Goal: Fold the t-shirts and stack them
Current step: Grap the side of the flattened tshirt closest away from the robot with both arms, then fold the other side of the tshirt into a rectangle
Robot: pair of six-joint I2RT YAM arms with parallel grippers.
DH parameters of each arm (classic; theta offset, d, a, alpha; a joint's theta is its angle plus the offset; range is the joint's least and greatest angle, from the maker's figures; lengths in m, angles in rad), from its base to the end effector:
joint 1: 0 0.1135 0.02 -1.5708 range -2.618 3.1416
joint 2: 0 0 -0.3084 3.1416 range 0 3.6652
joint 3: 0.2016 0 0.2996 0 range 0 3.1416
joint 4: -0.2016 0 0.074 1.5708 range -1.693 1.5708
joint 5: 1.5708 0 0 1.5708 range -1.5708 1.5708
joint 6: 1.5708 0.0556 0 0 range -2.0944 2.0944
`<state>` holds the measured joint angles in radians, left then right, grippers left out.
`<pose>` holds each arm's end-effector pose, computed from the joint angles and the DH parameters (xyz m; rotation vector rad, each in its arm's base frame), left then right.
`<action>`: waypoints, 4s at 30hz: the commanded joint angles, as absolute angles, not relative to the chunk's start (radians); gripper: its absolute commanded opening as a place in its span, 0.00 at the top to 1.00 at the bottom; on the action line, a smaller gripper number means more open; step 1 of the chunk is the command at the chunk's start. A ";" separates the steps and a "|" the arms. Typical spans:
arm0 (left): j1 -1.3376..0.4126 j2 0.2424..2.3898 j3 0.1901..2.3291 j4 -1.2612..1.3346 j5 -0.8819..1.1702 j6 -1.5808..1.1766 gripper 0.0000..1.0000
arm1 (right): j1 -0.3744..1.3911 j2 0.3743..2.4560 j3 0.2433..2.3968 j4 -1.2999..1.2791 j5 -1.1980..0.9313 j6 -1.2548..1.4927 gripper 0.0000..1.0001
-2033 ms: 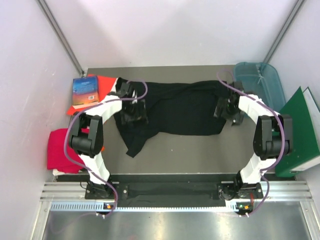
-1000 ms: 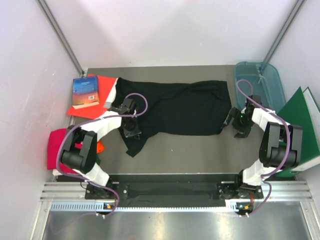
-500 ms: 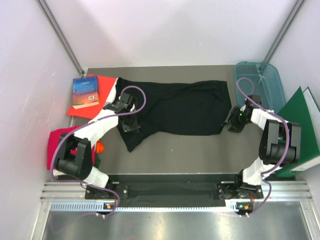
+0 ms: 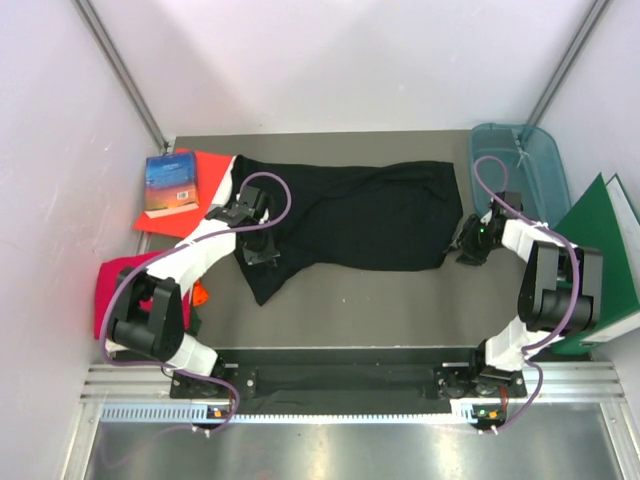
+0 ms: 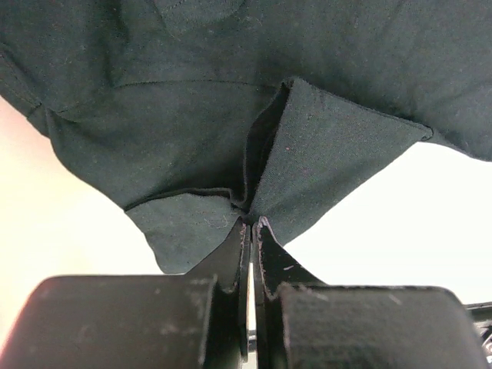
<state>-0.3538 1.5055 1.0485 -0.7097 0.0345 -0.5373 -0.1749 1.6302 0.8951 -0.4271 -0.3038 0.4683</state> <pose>0.3189 -0.1198 0.2264 -0.2447 2.7665 -0.2884 0.3444 -0.0440 0.1524 0.7837 2.6270 0.4979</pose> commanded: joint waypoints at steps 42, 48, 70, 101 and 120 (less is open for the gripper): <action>-0.359 1.422 1.054 -0.767 -0.038 -0.538 1.00 | 0.026 1.796 1.003 -0.409 -0.143 0.370 1.00; -0.357 1.420 1.078 -0.776 -0.044 -0.541 1.00 | 0.029 1.665 1.026 -0.497 -0.086 0.331 1.00; -0.357 1.457 1.426 -0.922 -0.317 -0.546 1.00 | 0.011 1.385 1.061 -0.727 -0.052 0.287 1.00; -0.310 2.193 2.224 -0.971 -0.491 -0.342 1.00 | 0.008 2.144 1.735 -0.690 0.029 0.304 1.00; -0.301 2.347 2.384 -0.761 -0.486 -0.267 1.00 | -0.025 2.072 1.674 -0.597 0.097 0.353 0.09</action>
